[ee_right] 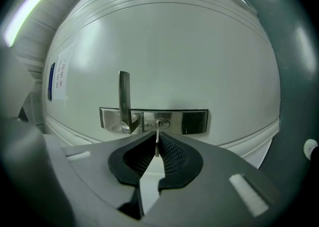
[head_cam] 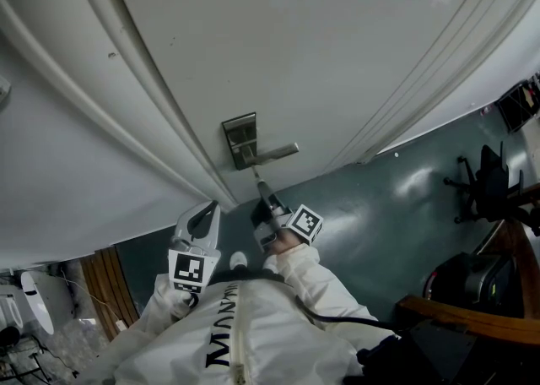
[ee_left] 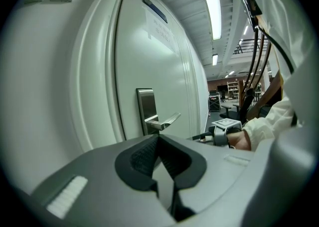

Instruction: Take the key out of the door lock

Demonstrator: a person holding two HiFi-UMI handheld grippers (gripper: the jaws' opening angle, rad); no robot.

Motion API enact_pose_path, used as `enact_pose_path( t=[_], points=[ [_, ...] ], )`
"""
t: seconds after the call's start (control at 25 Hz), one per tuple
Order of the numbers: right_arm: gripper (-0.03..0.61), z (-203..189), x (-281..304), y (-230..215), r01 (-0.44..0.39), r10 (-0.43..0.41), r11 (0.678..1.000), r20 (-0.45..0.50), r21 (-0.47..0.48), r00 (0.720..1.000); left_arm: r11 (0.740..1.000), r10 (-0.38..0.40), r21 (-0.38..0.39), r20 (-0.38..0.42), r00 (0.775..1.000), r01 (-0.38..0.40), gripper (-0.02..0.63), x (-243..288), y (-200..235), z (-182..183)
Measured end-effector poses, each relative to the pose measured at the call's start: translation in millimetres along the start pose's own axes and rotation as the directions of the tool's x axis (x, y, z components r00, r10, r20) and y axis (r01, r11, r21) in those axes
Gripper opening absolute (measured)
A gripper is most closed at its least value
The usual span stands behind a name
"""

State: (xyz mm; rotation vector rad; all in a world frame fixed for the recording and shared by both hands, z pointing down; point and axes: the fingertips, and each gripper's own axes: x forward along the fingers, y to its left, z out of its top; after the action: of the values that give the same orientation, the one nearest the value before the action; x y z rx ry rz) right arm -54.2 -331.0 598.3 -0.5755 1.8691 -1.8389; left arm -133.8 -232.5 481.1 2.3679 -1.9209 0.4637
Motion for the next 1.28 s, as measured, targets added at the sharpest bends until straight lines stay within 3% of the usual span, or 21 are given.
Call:
enact_pose_path(
  t=[0.4,0.52,0.6,0.72,0.84,0.92,1.04,1.12,1.2,1.28],
  points=[
    [0.023,10.4,-10.0,16.6,0.039,-0.040,0.977,0.002,-0.212,0.999,1.000,-0.017,0.001,0.007,1.000,0.017,0.000,6.2,-9.5,1.9],
    [0.023,14.1,-15.8,23.7,0.057,-0.057,0.949,0.009,-0.311,0.998,1.000,-0.021,0.002,0.005,1.000,0.021,0.000,8.4,-13.0,0.9],
    [0.023,17.4,-21.4,28.4,0.084,-0.085,0.906,0.015,-0.416,0.996,1.000,-0.023,-0.002,0.005,1.000,0.023,0.000,10.3,-15.2,0.7],
    [0.023,21.7,-30.9,37.2,0.128,-0.136,0.792,0.032,-0.597,0.990,0.999,-0.025,-0.039,0.009,1.000,0.025,0.000,13.5,-16.9,2.1],
    [0.023,24.2,-39.5,47.9,0.159,-0.174,0.654,0.058,-0.740,0.983,0.998,-0.021,-0.053,0.013,1.000,0.021,0.000,18.0,-17.3,3.8],
    [0.023,23.4,-46.6,56.8,0.170,-0.191,0.537,0.077,-0.826,0.979,0.999,-0.019,-0.048,0.014,1.000,0.019,0.000,20.6,-18.7,4.0],
    [0.023,18.6,-60.2,74.0,0.178,-0.210,0.322,0.113,-0.930,0.971,1.000,-0.006,-0.030,0.013,1.000,0.006,0.000,23.5,-19.7,2.9],
    [0.023,13.2,-68.6,85.7,0.179,-0.216,0.208,0.134,-0.961,0.967,1.000,0.007,-0.018,0.008,1.000,-0.007,0.000,24.3,-19.3,2.2],
    [0.023,7.8,-75.9,94.5,0.177,-0.211,0.140,0.145,-0.974,0.967,1.000,0.016,-0.015,0.007,1.000,-0.016,0.000,23.6,-19.8,0.7],
    [0.023,5.7,-80.9,99.2,0.176,-0.200,0.121,0.150,-0.977,0.968,1.000,0.015,-0.005,0.015,1.000,-0.015,0.000,22.9,-22.6,2.2]
  ],
)
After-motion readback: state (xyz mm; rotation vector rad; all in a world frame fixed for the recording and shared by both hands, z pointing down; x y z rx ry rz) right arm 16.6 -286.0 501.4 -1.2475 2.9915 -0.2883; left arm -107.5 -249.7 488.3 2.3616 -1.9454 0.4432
